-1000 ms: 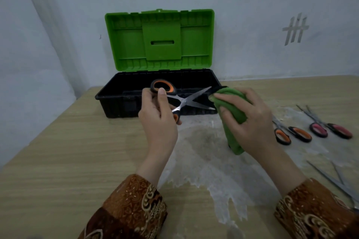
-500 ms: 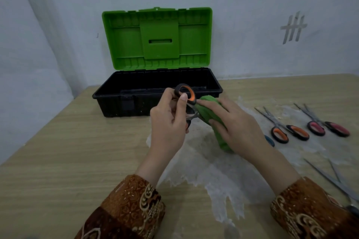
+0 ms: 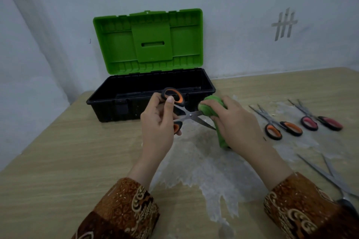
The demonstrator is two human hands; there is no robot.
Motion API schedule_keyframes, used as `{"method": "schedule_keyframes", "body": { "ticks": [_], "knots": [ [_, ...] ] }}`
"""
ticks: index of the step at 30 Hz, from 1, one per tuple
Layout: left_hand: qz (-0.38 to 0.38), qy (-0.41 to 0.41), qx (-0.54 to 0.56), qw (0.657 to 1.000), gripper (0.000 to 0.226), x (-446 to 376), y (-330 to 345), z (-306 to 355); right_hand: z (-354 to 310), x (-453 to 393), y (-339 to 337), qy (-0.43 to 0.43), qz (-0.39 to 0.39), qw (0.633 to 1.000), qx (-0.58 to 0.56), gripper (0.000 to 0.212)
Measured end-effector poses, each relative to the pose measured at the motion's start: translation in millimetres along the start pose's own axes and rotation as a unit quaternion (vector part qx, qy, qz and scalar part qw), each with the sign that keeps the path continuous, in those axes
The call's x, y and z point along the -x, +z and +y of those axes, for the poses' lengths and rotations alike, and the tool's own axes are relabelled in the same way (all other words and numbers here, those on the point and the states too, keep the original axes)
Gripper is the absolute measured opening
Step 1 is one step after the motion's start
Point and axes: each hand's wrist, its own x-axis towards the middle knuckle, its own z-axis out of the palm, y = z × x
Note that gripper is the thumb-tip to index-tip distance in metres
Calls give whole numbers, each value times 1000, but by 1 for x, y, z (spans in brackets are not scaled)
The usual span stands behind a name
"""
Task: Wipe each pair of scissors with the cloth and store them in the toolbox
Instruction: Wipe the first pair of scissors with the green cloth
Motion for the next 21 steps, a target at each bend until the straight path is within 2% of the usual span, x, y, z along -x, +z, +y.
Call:
{"method": "schedule_keyframes", "body": {
  "ticks": [5,9,13,16,19,21],
  "knots": [
    [13,-8,12,1000,20,-1,-3,-1,16,1,2,62,17,997,30,44],
    [60,-6,11,998,23,-3,-5,0,18,0,-10,112,68,990,-50,39],
    [78,20,-14,997,20,2,1,-5,-13,-1,-16,-38,63,990,-123,40],
    [102,59,-52,992,20,2,2,-6,-32,3,-10,-131,31,986,-93,42],
    [109,89,-75,987,19,2,1,-5,-35,5,-5,-154,0,985,-76,42],
    [102,106,-86,985,18,2,0,-4,-32,4,-7,-145,15,986,-79,41]
  ]
}}
